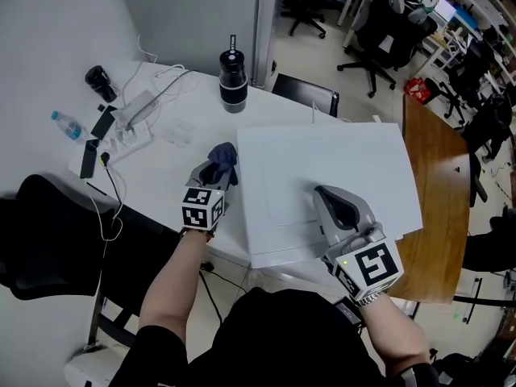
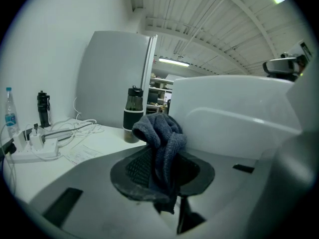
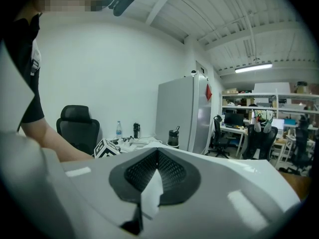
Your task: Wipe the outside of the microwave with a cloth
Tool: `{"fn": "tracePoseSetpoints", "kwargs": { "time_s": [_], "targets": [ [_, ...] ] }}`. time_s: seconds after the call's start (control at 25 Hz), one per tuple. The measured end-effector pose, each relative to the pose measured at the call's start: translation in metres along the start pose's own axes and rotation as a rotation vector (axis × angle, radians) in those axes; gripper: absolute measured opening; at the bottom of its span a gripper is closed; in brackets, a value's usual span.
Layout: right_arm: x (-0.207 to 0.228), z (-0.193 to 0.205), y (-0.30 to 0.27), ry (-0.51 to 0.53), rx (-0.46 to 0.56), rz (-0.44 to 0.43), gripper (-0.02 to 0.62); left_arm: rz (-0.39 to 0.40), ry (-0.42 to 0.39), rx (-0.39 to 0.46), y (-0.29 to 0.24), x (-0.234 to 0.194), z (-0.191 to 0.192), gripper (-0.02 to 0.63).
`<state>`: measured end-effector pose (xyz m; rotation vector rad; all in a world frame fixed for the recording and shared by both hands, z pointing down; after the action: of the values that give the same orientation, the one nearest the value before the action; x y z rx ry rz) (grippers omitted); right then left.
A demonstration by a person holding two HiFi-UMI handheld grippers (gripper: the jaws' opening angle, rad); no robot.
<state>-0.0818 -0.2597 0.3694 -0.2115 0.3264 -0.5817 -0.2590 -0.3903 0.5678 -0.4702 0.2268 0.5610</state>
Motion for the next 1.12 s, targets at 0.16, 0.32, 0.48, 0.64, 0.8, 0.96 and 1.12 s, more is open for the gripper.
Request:
{"fn": "tracePoseSetpoints", "kwargs": {
  "time_s": [0.16, 0.32, 0.48, 0.64, 0.8, 0.96, 1.12],
  "targets": [
    [-0.011, -0.004, -0.008, 0.007, 0.007, -0.039, 0.002, 0.017, -0.022, 0.048, 0.025, 0.001, -0.022, 0.089],
    [-0.024, -0.015, -0.017, 0.026, 0.021, -0.113, 0.011, 0.089, -0.044, 0.105, 0.059, 0.013, -0.049, 0.089],
    [-0.044, -0.030, -0.029, 0.055, 0.046, -0.229, 0.090, 0.197, -0.075, 0.160, 0.100, 0.033, -0.075, 0.089],
    [-0.067, -0.047, -0.038, 0.087, 0.080, -0.356, 0.147, 0.363, -0.069, 0.186, 0.140, 0.061, -0.094, 0.089],
    [-0.089, -0.057, -0.043, 0.078, 0.107, -0.492, 0.187, 0.508, -0.059, 0.173, 0.175, 0.091, -0.100, 0.091],
    [-0.109, -0.060, -0.045, 0.051, 0.106, -0.627, 0.230, 0.627, -0.059, 0.159, 0.204, 0.117, -0.104, 0.092],
    [-0.131, -0.063, -0.036, 0.045, 0.120, -0.768, 0.250, 0.743, -0.040, 0.124, 0.227, 0.137, -0.102, 0.094]
  ]
}}
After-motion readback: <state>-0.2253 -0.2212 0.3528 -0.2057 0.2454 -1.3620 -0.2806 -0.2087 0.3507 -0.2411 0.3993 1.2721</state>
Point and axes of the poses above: the fingertips, and each gripper's own axes: y backward along the fingers, x to its right, z out of its underside, the point moved 2 cm from there along y, backward along the fingers, and after that the axes turned 11 degrees about y, right-handed, at the moved point
